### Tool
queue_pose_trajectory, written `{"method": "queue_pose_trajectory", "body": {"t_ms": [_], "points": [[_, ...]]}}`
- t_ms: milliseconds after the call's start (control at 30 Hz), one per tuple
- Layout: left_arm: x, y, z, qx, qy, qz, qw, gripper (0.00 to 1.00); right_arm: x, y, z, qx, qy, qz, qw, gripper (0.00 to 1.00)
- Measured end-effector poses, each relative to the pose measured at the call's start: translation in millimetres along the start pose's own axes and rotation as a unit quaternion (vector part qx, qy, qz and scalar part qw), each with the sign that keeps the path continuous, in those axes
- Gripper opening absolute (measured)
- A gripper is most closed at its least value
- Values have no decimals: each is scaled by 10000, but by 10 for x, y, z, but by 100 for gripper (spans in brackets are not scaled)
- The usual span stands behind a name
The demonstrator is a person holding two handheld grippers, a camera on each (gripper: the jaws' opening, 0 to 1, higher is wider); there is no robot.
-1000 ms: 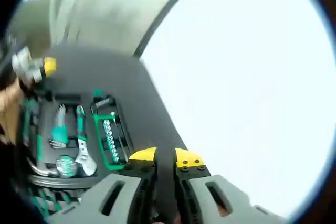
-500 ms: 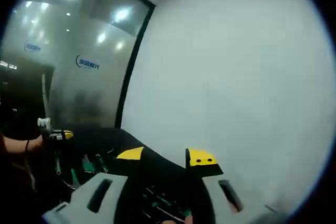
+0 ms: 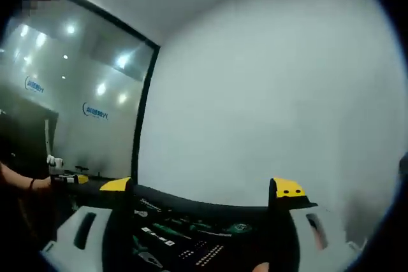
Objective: Pick up the tools and put them into their designated positions in the toolbox.
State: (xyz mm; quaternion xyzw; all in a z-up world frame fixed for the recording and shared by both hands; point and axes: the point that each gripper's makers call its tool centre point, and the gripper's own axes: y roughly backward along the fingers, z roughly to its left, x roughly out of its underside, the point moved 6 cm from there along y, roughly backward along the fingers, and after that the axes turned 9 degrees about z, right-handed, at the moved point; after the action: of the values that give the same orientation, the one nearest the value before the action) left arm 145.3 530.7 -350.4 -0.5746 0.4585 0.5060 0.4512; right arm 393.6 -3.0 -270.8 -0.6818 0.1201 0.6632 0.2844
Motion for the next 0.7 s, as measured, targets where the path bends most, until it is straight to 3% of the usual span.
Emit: {"method": "queue_pose_trajectory", "body": {"t_ms": [67, 167, 200, 267, 300, 367, 400, 433, 467, 500, 600, 633, 700], "points": [[0, -1, -4, 1, 41, 15, 10000, 17, 56, 38, -52, 94, -155, -66, 9998, 87], [-9, 9, -27, 33, 88, -15, 10000, 17, 118, 32, -123, 305, 36, 84, 9995, 87], [-7, 8, -31, 35, 106, -6, 9999, 18, 144, 34, -148, 472, 25, -9, 9989, 85], [4, 10, -41, 18, 108, 39, 9999, 18, 245, 13, -129, 415, 76, -7, 9991, 79], [2, 12, -53, 32, 119, 47, 9999, 18, 335, 1, -103, 304, -182, 126, 9993, 73], [-14, 29, -95, 86, 150, 36, 9998, 18, 450, -23, -27, 129, -611, -8, 9980, 73], [-19, 35, -114, 120, 149, 32, 9998, 18, 533, -46, 18, -58, -774, 140, 9969, 77], [-23, 38, -132, 173, 135, 23, 9998, 18, 546, -46, 73, -324, -744, 571, 9951, 81], [-24, 30, -125, 234, 121, 8, 9997, 19, 456, -54, 118, -435, -512, 202, 9975, 86], [-37, 36, -143, 330, 88, -43, 9994, 22, 382, -58, 163, -517, -374, -199, 9978, 92], [-194, 138, -304, 1033, -28, -785, 9915, 45, 570, -52, 227, -580, -584, 490, 9954, 92], [-215, 162, -332, 1133, 27, -881, 9896, 49, 589, -51, 206, -390, -335, 524, 9973, 92], [-202, 153, -285, 1108, 24, -865, 9901, 51, 601, -63, 225, -395, -171, 554, 9975, 92]]}}
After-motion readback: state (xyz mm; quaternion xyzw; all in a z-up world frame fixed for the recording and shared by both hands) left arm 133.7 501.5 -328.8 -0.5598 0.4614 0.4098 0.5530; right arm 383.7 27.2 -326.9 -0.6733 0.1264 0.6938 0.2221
